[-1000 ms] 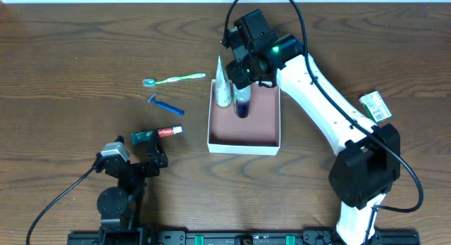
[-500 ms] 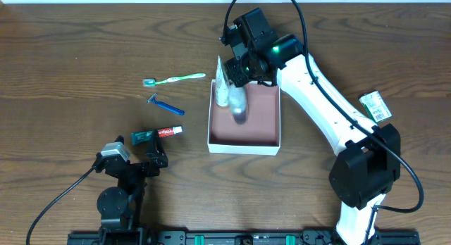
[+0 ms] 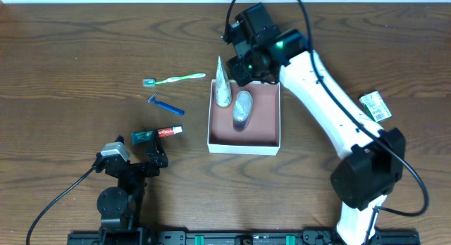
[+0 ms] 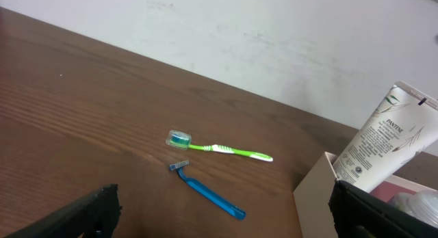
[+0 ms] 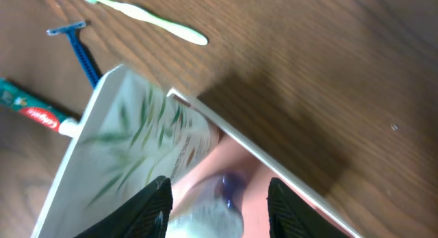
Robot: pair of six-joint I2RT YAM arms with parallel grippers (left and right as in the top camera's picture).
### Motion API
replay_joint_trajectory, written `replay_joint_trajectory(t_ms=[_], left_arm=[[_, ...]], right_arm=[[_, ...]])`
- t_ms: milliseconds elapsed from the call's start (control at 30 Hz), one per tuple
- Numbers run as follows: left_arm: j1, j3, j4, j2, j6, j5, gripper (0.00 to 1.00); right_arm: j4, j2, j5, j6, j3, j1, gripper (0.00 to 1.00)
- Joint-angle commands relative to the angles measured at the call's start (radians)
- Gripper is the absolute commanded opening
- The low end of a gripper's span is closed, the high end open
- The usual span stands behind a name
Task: Pack container
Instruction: 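Lower the soap bottle into the box and release it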
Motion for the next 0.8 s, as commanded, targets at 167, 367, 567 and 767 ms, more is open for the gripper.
replay_joint_trajectory(t_ms=[167, 367, 567, 767], left_arm=[[0.005, -0.018, -0.033, 0.0, 0.005, 0.018, 0.98], [0.005, -0.018, -0.033, 0.0, 0.005, 0.018, 0.98], [0.005, -0.018, -0.033, 0.0, 0.005, 0.018, 0.98], [0.005, -0.018, -0.033, 0.0, 0.005, 0.018, 0.98]], right_arm=[[-0.26, -0.149, -0.016, 0.061, 0.107, -0.036, 0.39], [-0.359, -0.147, -0.044, 0.088, 0.032, 0.029, 0.32], [-0.297, -0.147, -0.024, 0.142, -0.138, 0.113, 0.31], [-0.248, -0.147, -0.024, 0.169, -0.235, 0.14, 0.29]])
